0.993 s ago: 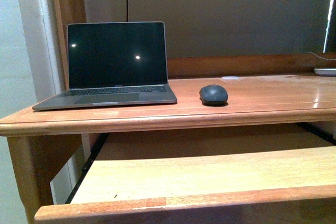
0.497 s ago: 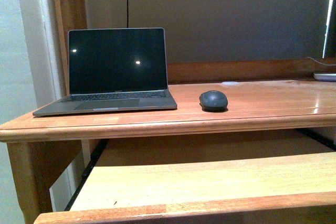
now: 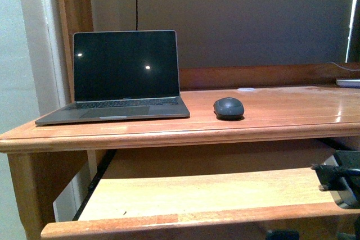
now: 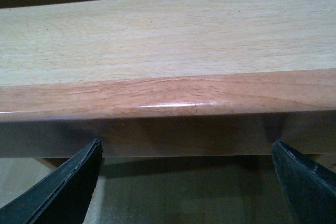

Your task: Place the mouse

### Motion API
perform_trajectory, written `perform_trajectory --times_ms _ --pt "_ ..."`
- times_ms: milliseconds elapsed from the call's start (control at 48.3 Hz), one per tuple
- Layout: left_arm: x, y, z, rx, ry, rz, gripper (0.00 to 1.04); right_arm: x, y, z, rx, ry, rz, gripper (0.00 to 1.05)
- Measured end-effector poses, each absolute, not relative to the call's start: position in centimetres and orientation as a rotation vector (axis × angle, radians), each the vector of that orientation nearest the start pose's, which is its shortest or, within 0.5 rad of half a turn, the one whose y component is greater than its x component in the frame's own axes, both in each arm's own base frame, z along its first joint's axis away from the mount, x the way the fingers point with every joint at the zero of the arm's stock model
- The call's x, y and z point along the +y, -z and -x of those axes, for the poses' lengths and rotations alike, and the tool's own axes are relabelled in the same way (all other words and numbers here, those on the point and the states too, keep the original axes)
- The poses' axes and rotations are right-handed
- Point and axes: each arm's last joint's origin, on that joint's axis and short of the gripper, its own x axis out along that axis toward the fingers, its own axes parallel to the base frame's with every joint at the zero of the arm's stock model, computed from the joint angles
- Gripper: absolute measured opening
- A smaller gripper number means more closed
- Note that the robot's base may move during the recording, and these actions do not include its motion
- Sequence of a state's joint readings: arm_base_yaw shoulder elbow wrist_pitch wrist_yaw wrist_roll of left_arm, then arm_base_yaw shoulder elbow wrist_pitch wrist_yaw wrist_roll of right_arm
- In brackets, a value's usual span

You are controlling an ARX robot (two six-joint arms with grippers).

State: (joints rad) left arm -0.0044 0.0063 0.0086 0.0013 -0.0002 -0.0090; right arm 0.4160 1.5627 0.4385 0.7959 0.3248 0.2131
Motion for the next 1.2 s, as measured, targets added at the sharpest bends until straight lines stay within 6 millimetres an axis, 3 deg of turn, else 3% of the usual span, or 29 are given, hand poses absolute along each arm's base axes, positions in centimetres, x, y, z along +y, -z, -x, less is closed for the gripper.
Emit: perform_trajectory --times_ms 269,745,931,1200 --pt "0.0 -16.6 -9.8 -0.004 0.005 0.009 0.97 11.9 -14.4 -28.5 0.293 -0.023 -0.039 0.97" --pt "0.0 -16.6 -9.8 -0.004 0.005 0.009 0.97 16.1 -16.0 -36.7 0.26 0.029 0.03 0.97" --pt "0.0 -16.6 -9.8 -0.004 0.004 0.009 0.97 17.9 -16.2 -38.4 0.251 0.026 0.037 0.97" --pt "0.0 -16.6 -9.8 -0.004 0.005 0.009 0.97 19.4 -15.6 -38.9 0.263 0.016 0.033 0.97"
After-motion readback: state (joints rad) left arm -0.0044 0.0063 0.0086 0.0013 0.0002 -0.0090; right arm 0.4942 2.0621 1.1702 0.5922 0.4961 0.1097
